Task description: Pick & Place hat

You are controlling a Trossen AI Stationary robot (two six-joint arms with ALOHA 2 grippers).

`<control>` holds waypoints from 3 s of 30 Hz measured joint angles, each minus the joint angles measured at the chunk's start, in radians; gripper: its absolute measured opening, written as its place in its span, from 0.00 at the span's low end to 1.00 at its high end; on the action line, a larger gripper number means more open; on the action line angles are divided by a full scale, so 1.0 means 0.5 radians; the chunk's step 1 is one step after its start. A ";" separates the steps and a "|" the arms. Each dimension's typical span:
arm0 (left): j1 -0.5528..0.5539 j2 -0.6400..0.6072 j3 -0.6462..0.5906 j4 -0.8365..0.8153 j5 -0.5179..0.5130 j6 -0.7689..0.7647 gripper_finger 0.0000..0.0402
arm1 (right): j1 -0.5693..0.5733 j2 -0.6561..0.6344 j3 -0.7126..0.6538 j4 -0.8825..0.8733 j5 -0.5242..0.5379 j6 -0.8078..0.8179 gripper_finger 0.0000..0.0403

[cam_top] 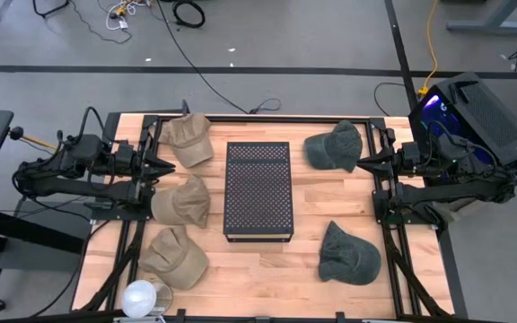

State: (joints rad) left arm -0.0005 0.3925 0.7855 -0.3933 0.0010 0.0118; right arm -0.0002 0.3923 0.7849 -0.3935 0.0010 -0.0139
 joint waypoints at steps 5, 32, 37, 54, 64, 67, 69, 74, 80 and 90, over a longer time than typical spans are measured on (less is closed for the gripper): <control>0.000 0.000 0.000 0.000 0.000 0.001 0.12 | 0.000 0.000 0.000 0.000 0.000 0.005 0.09; 0.000 0.000 0.000 0.000 0.000 0.000 0.12 | 0.001 0.005 0.000 0.006 -0.040 0.042 0.09; 0.000 0.000 0.000 0.000 0.000 0.001 0.12 | 0.001 0.093 0.095 -0.097 -0.041 0.072 0.09; 0.000 0.000 0.000 0.000 0.000 0.000 0.12 | 0.000 0.355 0.454 -0.639 -0.168 0.065 0.09; 0.000 0.000 0.000 0.000 0.000 0.001 0.12 | 0.001 0.432 0.454 -0.884 -0.440 0.066 0.09; 0.000 0.000 0.000 0.000 0.000 0.000 0.12 | 0.001 0.471 0.454 -0.995 -0.495 0.065 0.09; 0.000 0.000 0.000 0.000 0.000 0.000 0.12 | 0.001 0.502 0.454 -1.039 -0.513 0.064 0.09; 0.001 0.000 0.000 0.000 0.000 0.000 0.12 | 0.001 0.590 0.454 -1.079 -0.512 0.064 0.09; 0.001 0.000 0.000 0.000 0.000 0.001 0.12 | 0.022 0.694 0.454 -1.079 -0.510 0.062 0.09; 0.000 0.000 0.000 0.000 0.000 0.000 0.12 | 0.249 0.757 0.454 -1.071 -0.339 0.001 0.09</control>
State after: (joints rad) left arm -0.0005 0.3925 0.7856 -0.3934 0.0010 0.0116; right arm 0.1243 0.7710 1.0119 -0.9288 -0.1684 -0.0133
